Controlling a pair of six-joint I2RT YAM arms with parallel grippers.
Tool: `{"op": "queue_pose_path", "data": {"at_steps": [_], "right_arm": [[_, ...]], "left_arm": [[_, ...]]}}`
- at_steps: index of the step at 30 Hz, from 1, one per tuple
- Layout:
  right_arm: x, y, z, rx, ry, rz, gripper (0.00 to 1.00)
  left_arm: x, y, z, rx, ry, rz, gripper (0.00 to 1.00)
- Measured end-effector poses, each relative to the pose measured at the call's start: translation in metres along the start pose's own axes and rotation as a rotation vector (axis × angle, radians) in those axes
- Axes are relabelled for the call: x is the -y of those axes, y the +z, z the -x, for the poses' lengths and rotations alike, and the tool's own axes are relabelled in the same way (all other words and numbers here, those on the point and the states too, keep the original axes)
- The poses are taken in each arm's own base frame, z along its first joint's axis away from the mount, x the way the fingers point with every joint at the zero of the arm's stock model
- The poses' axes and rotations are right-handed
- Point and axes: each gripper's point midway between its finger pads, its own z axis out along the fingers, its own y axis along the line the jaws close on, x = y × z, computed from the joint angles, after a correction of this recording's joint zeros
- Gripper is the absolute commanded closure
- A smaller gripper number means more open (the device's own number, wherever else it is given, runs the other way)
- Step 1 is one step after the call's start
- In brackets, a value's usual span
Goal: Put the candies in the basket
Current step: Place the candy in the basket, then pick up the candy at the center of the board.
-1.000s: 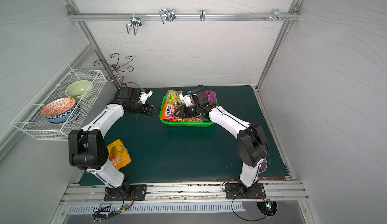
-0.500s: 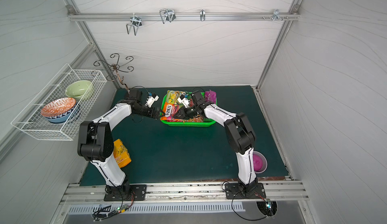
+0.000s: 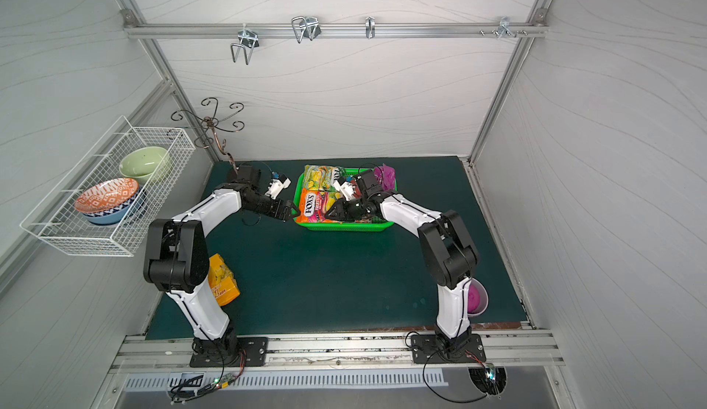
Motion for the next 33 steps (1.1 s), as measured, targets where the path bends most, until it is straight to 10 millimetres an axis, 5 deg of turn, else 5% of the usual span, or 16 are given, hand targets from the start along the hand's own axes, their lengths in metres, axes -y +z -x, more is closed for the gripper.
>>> {"op": "queue_pose_path", "data": {"at_steps": [8,10,11,12,13,21,26,33], "right_arm": [[-0.052,-0.061,0.017,0.125,-0.357,-0.209,0.46],[-0.075,-0.076,0.014,0.171,-0.502,-0.26,0.33],[-0.083,-0.083,0.011,0.192,-0.555,-0.283,0.11],[-0.089,-0.088,0.008,0.206,-0.596,-0.292,0.01],[-0.092,-0.096,0.008,0.234,-0.624,-0.314,0.01],[-0.049,-0.162,0.022,0.437,-0.57,-0.454,0.01],[-0.065,-0.147,0.015,0.425,-0.624,-0.369,0.01],[-0.081,-0.093,-0.016,0.307,-0.736,-0.279,0.01]], "left_arm": [[0.016,-0.054,-0.006,-0.041,0.066,-0.001,0.01],[0.024,-0.077,-0.01,-0.034,0.101,0.022,0.01],[0.029,-0.088,-0.011,-0.027,0.121,0.036,0.01],[0.033,-0.096,-0.014,-0.023,0.135,0.047,0.01],[0.038,-0.104,-0.017,-0.019,0.153,0.06,0.01],[0.039,-0.131,-0.086,-0.169,0.173,0.197,0.01],[0.013,-0.141,-0.14,-0.363,0.102,0.305,0.01],[0.005,-0.167,-0.211,-0.572,0.095,0.402,0.01]]}}
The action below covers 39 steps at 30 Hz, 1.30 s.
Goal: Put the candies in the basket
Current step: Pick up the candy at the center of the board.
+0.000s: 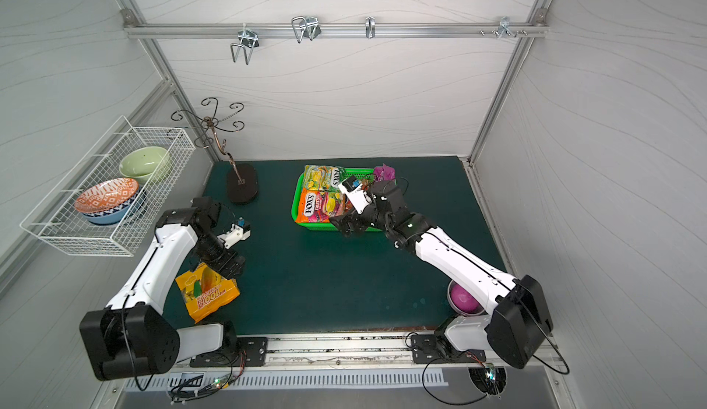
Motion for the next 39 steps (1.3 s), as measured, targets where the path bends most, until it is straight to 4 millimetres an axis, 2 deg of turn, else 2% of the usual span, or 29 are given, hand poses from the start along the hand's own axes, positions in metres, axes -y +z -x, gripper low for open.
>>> {"op": "queue_pose_path", "data": {"at_steps": [3,7,13,21,31,34,39], "right_arm": [[-0.003,0.014,-0.005,-0.03,-0.018,-0.003,0.01],[0.003,0.018,-0.005,-0.027,-0.021,-0.029,0.01],[0.011,0.017,0.002,-0.005,-0.027,-0.076,0.01],[0.017,0.015,0.005,0.007,-0.031,-0.112,0.01],[0.019,0.015,0.005,0.007,-0.031,-0.124,0.01],[0.02,0.014,0.005,0.006,-0.031,-0.133,0.01],[0.023,0.014,0.005,0.005,-0.028,-0.149,0.01]], "left_arm": [[-0.004,-0.006,-0.019,-0.023,0.014,0.051,0.01],[-0.013,-0.014,-0.036,-0.04,0.049,0.12,0.01],[-0.012,0.007,-0.068,-0.18,0.13,0.11,0.01],[-0.024,0.021,-0.103,-0.281,0.078,0.095,0.01],[-0.037,0.034,-0.136,-0.318,-0.088,0.029,0.01],[-0.036,0.039,-0.136,-0.316,-0.091,0.018,0.01],[-0.034,0.063,-0.142,-0.33,-0.117,0.003,0.0]]}}
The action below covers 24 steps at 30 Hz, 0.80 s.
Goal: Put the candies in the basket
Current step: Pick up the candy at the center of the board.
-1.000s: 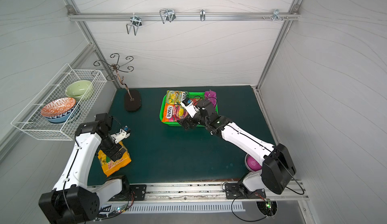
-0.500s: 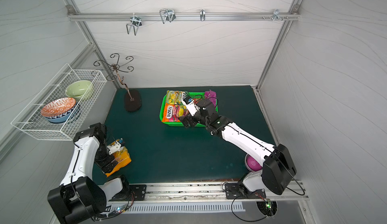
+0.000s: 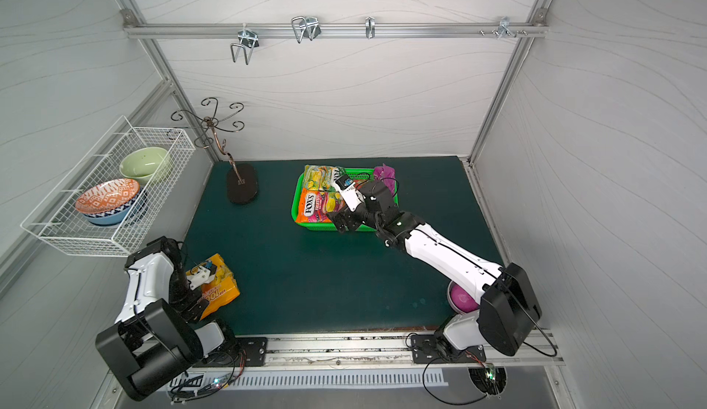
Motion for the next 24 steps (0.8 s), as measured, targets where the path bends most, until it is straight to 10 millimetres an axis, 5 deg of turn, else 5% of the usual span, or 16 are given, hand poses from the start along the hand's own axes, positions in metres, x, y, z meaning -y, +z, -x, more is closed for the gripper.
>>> {"op": "queue_pose_path", "data": {"at_steps": [17,24], "right_arm": [[0.017,-0.004,0.005,-0.01,0.015,-0.096,0.01],[0.019,-0.004,0.0,-0.032,0.035,-0.112,0.01]], "left_arm": [[0.012,0.004,0.062,0.154,0.071,-0.061,0.02],[0.035,-0.032,0.116,0.292,0.129,-0.068,0.01]]}}
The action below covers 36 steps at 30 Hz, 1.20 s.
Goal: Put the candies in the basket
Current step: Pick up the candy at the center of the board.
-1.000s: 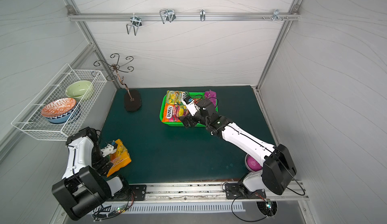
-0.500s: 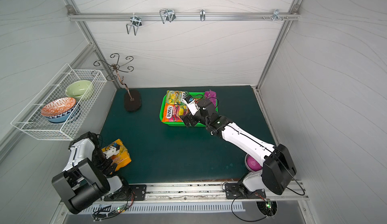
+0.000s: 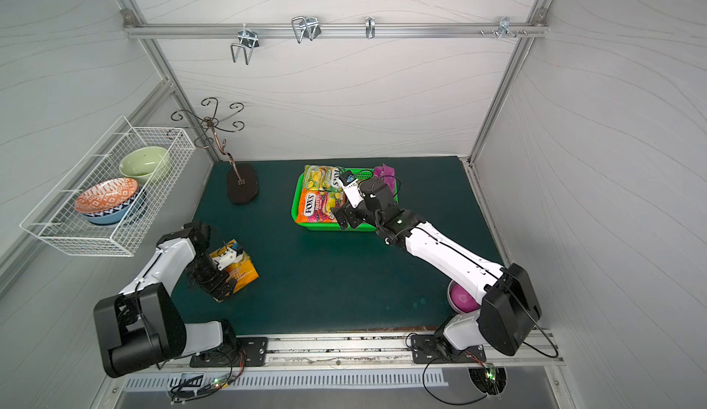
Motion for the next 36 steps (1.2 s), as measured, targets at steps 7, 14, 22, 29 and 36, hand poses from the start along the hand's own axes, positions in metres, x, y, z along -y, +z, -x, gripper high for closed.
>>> {"op": "queue_pose_path", "data": {"at_steps": [7,14,22,29,36], "right_arm": [[-0.017,0.004,-0.007,-0.025,0.012,0.054,0.01],[-0.108,0.007,-0.029,-0.074,-0.157,0.331,0.06],[-0.169,0.051,-0.083,-0.28,-0.085,0.445,0.24],[-0.173,0.073,-0.089,-0.388,-0.059,0.39,0.23],[-0.196,0.1,-0.095,-0.441,-0.079,0.415,0.37]], "left_arm": [[0.054,-0.025,0.074,0.12,0.046,-0.185,0.01],[0.085,-0.05,0.094,0.136,0.083,-0.285,0.01],[0.043,-0.092,0.095,0.26,-0.07,-0.206,0.01],[0.004,-0.081,0.082,0.243,-0.213,-0.112,0.01],[-0.011,-0.061,0.086,0.229,-0.32,-0.071,0.01]]}}
